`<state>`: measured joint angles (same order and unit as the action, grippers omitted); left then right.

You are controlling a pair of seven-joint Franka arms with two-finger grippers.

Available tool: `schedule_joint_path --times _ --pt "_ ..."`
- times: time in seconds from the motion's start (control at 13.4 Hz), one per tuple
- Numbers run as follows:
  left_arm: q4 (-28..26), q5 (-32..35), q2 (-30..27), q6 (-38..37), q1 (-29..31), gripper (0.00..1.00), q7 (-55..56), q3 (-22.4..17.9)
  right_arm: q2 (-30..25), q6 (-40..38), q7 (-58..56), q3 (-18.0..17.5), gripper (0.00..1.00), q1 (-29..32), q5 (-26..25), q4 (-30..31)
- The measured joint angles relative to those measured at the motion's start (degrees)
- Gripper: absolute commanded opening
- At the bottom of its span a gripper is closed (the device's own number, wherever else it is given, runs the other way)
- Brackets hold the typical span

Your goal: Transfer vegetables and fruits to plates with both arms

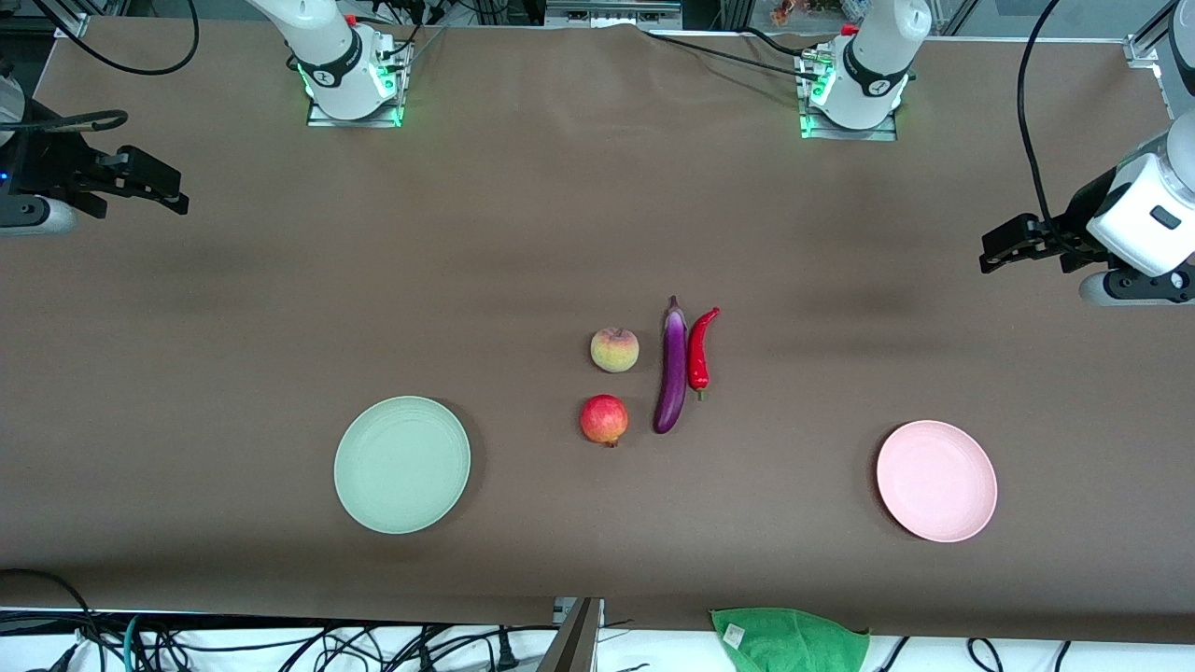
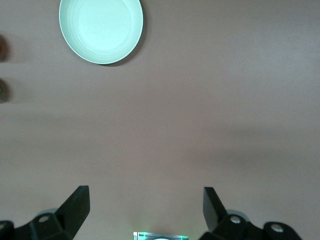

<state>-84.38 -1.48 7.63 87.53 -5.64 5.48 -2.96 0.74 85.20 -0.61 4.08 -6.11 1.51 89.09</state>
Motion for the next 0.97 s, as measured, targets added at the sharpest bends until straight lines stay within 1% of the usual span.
schedule_joint_path --times 0.97 --pt "-0.1 0.0 1.2 -1.0 0.0 1.00 0.0 0.1 0.0 0.0 0.0 0.0 1.00 0.0 0.0 0.0"
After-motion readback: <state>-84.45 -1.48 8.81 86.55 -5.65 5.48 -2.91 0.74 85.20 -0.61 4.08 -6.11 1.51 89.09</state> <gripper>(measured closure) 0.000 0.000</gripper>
